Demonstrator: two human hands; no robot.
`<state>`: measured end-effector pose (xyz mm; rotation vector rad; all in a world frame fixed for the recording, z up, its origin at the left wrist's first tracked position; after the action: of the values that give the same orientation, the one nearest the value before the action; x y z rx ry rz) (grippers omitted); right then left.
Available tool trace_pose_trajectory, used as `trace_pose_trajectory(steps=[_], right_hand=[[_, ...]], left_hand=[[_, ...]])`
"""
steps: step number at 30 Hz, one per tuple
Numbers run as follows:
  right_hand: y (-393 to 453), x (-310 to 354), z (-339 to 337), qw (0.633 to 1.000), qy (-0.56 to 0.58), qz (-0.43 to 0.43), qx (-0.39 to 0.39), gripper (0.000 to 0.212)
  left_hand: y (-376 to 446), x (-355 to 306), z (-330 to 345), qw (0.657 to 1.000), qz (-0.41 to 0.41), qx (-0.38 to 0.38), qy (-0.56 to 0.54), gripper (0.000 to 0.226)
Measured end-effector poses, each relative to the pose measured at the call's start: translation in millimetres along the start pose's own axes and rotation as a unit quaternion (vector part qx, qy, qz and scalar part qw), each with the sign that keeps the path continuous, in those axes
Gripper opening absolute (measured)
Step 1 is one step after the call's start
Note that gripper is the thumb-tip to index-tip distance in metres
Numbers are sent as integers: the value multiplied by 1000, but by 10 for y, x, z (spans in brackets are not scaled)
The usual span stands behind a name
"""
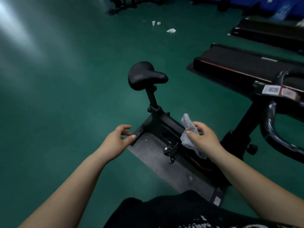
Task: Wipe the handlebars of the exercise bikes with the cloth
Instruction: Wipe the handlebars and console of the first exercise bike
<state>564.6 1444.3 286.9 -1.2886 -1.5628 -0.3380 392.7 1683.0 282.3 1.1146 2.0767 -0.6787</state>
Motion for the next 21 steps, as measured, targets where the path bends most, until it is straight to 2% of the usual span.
trace_pose_trajectory(steps=[5, 11, 14, 17, 21], right_hand=[[533, 92, 23, 997, 10, 53, -52, 25], [931, 229, 12, 976, 62, 123, -171, 25], [960, 312, -46, 955, 95, 141, -241, 21], [885, 386, -181, 934, 113, 153, -303, 25], [636, 617, -568, 903, 91, 122, -402, 27]], left_hand=[[908, 15, -30, 996, 33, 79, 15, 42], [2084, -60, 86, 973, 106, 198, 59, 44], [2572, -338, 209, 948, 168, 260, 74, 41], [2936, -726, 403, 925, 233, 292, 72, 39], [3165, -1335, 811, 889, 321, 322, 62, 39]])
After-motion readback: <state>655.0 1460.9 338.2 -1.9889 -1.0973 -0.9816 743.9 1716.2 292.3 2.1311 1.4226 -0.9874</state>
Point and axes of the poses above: each hand's wrist, its own y-axis towards the middle knuckle, its own z-axis out of the palm, x = y × z, the point moved 4 cm from there along y, towards the middle knuckle, and after that the axes turned 9 degrees about z, right-handed, at the moved point
